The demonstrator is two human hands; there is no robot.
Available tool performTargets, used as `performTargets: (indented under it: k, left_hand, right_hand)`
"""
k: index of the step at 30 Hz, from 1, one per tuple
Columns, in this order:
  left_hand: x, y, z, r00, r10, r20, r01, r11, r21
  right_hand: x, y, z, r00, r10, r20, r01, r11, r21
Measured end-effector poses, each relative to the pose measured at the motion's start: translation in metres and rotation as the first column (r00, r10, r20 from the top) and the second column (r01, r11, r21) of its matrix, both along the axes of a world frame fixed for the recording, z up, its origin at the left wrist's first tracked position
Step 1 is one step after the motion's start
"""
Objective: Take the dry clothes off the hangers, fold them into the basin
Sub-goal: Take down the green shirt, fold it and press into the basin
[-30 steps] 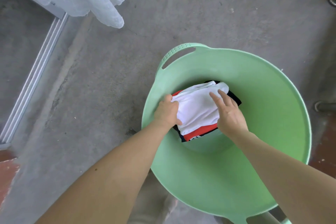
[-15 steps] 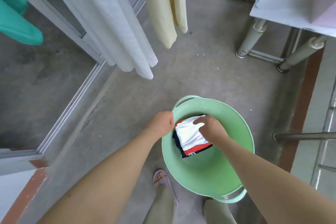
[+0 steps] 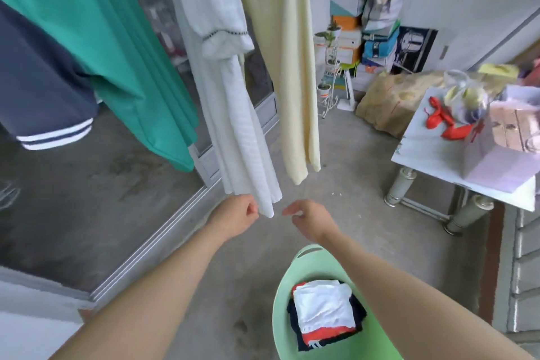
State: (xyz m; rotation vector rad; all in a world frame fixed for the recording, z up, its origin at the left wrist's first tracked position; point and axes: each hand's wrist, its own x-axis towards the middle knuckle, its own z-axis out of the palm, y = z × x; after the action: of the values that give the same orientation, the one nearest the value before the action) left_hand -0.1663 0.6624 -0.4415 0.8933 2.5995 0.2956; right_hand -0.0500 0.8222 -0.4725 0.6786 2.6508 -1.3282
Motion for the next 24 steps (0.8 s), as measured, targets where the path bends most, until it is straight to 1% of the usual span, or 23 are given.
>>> performTargets:
  k: [4,7,11,13,15,18,21,24]
  left_hand:
    - [0.000,-0.016,0.071,0.993,0.042,-0.108,-0.036,0.998,0.059]
    - [0.002,-0.031,0.122,0.980,0.068,-0.185,-0.043,0.990,0.137]
    - [-0.002,-0.057,0.188,0.955,0.129,-0.266,-0.061,0.966,0.252]
    - [-0.004,-0.070,0.225,0.924,0.153,-0.351,-0.049,0.956,0.289]
    - [-0.008,-0.078,0.262,0.873,0.148,-0.464,-0.001,0.954,0.301]
    - [-0.020,-0.095,0.316,0.752,0.184,-0.632,0.055,0.939,0.339]
    - [-0.032,-0.108,0.368,0.573,0.232,-0.786,0.088,0.936,0.340]
    - [-0.053,-0.118,0.412,0.428,0.282,-0.858,0.137,0.919,0.370]
  right_hand:
    - [-0.010,0.002,0.068,0.993,0.043,-0.113,-0.042,0.999,0.005]
    - [-0.022,0.004,0.114,0.980,0.066,-0.188,-0.067,0.998,0.006]
    - [-0.043,-0.008,0.172,0.943,0.117,-0.313,-0.130,0.991,-0.021]
    - [-0.055,-0.021,0.203,0.912,0.150,-0.382,-0.174,0.984,-0.029]
    - [-0.066,-0.033,0.232,0.880,0.163,-0.445,-0.202,0.978,-0.041]
    - [-0.084,-0.050,0.272,0.832,0.171,-0.528,-0.244,0.967,-0.071]
    - [-0.104,-0.061,0.314,0.802,0.117,-0.585,-0.256,0.953,-0.161]
    - [-0.126,-0.075,0.357,0.794,0.024,-0.608,-0.250,0.924,-0.289]
